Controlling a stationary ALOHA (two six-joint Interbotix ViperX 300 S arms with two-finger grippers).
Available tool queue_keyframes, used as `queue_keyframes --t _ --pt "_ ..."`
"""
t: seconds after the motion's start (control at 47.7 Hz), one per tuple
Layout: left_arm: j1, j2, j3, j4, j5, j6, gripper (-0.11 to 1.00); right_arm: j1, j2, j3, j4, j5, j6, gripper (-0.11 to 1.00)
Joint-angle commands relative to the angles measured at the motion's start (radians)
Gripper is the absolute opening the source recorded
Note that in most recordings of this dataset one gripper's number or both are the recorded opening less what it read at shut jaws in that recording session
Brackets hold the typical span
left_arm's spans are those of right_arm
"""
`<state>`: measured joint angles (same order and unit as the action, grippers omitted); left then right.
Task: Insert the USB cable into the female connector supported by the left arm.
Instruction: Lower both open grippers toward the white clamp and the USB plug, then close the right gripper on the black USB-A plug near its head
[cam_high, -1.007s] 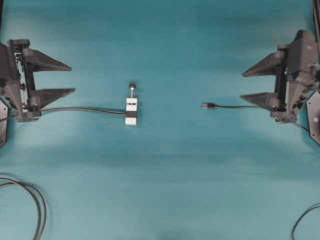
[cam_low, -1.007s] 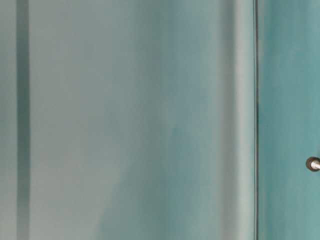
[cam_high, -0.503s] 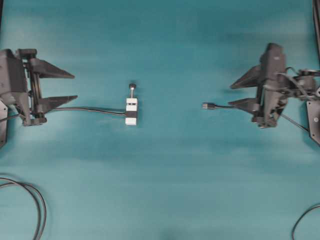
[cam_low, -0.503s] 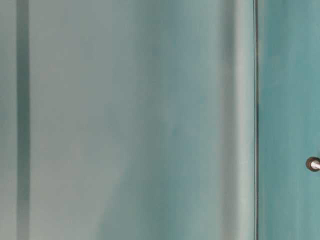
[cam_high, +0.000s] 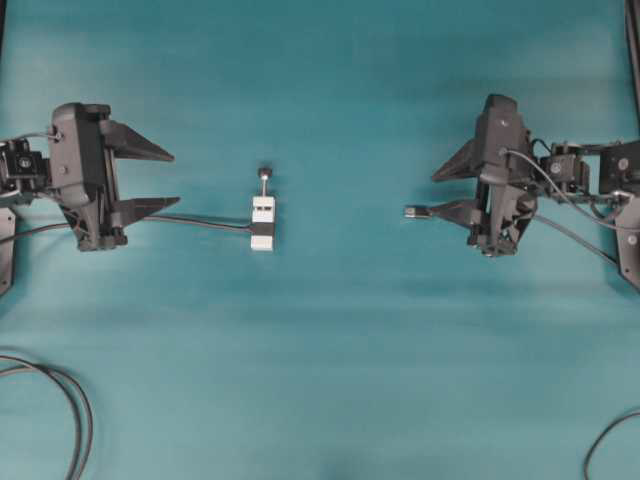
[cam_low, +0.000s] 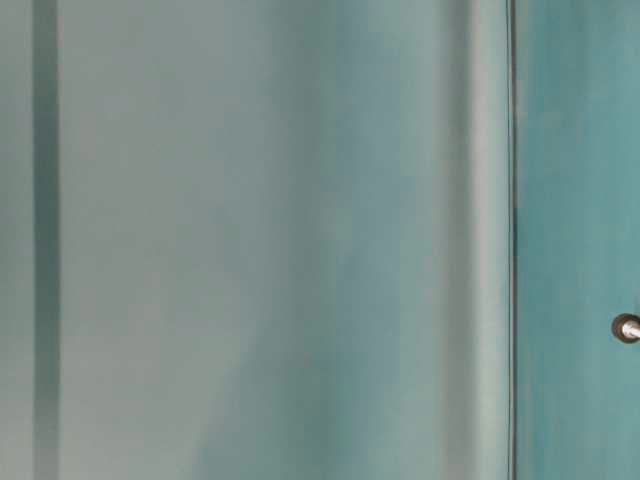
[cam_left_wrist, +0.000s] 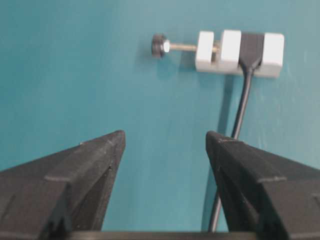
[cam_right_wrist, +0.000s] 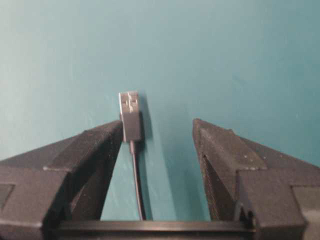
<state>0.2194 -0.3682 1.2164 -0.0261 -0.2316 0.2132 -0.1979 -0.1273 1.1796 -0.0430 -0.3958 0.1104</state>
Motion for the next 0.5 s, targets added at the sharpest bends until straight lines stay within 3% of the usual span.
queue_keyframes --t 0.0,0.482 --pt "0.005 -0.002 -0.006 -0.003 -0.029 0.006 0.78 0.005 0.0 0.002 -0.008 -0.051 -0.002 0.62" --pt "0.006 -0.002 -0.002 -0.002 -0.037 0.006 0.78 0.029 0.087 -0.012 -0.014 -0.071 0.0 0.62"
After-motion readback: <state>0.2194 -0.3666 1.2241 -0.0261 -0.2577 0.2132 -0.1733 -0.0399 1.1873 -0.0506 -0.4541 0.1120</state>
